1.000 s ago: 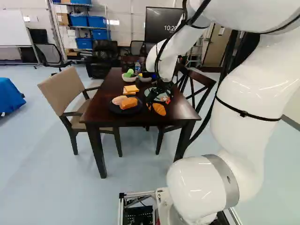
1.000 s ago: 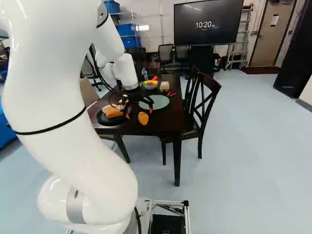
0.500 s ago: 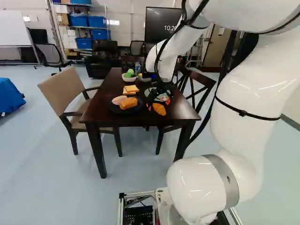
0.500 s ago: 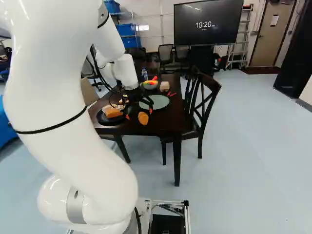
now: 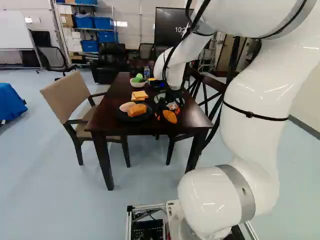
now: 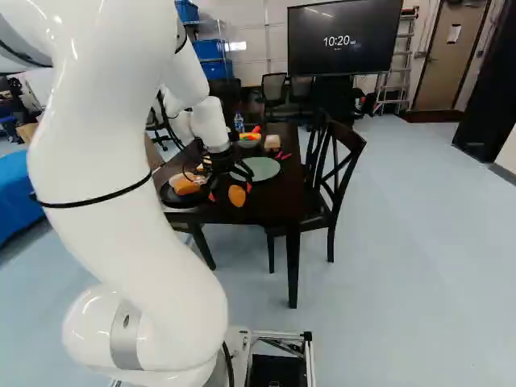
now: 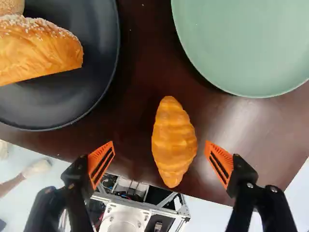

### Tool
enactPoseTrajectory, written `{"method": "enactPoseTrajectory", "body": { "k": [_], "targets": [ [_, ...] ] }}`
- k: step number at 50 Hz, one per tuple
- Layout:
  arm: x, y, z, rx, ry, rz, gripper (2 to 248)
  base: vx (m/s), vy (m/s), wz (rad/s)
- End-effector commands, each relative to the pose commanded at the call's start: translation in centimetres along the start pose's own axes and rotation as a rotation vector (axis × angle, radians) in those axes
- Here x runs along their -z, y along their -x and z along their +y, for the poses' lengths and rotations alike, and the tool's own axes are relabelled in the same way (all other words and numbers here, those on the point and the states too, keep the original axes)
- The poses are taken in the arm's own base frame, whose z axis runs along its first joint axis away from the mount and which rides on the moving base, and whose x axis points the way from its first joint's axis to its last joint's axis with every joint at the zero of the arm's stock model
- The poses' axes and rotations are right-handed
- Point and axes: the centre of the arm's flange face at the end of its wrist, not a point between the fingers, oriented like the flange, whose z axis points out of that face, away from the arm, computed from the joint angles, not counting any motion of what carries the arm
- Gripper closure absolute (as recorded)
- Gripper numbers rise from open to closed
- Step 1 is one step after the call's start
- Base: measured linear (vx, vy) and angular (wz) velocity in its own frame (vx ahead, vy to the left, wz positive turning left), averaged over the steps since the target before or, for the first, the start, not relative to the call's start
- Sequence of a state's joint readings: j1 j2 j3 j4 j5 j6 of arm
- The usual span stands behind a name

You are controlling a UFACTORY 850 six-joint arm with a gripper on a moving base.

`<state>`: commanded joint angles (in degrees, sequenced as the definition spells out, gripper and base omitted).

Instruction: Move the croissant to the empty plate

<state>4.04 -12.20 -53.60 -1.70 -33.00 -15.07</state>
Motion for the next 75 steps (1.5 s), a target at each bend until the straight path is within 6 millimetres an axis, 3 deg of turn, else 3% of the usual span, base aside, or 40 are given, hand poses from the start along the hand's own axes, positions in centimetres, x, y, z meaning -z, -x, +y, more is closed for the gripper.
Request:
{"method": "enactPoseTrajectory", "body": {
  "k": [18, 19, 29, 30, 39, 40, 45, 46, 50, 51, 55, 56, 60, 61, 75],
  "targets": [
    [0.00, 0.00, 0.00, 0.000, 0.000, 0.000, 6, 0.000, 0.000, 0.000],
    [0.00, 0.00, 0.00, 0.000, 0.000, 0.000, 19, 0.000, 0.000, 0.000],
    [0.00, 0.00, 0.00, 0.000, 0.000, 0.000, 31, 0.000, 0.000, 0.000],
    [0.00, 0.00, 0.00, 0.000, 0.000, 0.000, 43, 0.000, 0.000, 0.000],
    [0.00, -0.15, -0.01, -0.009, -0.002, 0.017, 55, 0.000, 0.000, 0.000],
    [0.00, -0.18, -0.02, -0.012, -0.002, 0.020, 68, 0.000, 0.000, 0.000],
    [0.00, -0.20, -0.03, -0.014, -0.003, 0.022, 68, 0.000, 0.000, 0.000],
    [0.00, -0.20, -0.03, -0.014, -0.003, 0.022, 80, 0.000, 0.000, 0.000],
    [0.00, -0.20, -0.03, -0.014, -0.003, 0.022, 80, 0.000, 0.000, 0.000],
    [0.00, -0.20, -0.03, -0.014, -0.003, 0.022, 92, 0.000, 0.000, 0.000],
    [0.00, -0.20, -0.03, -0.014, -0.003, 0.022, 92, 0.000, 0.000, 0.000],
    [0.00, -0.20, -0.03, -0.014, -0.003, 0.022, 104, 0.000, 0.000, 0.000],
    [0.00, -0.20, -0.03, -0.014, -0.003, 0.022, 104, 0.000, 0.000, 0.000],
    [0.00, -0.20, -0.03, -0.014, -0.003, 0.022, 115, 0.000, 0.000, 0.000],
    [0.00, -0.20, -0.03, -0.014, -0.003, 0.022, 119, 0.000, 0.000, 0.000]
  ]
}}
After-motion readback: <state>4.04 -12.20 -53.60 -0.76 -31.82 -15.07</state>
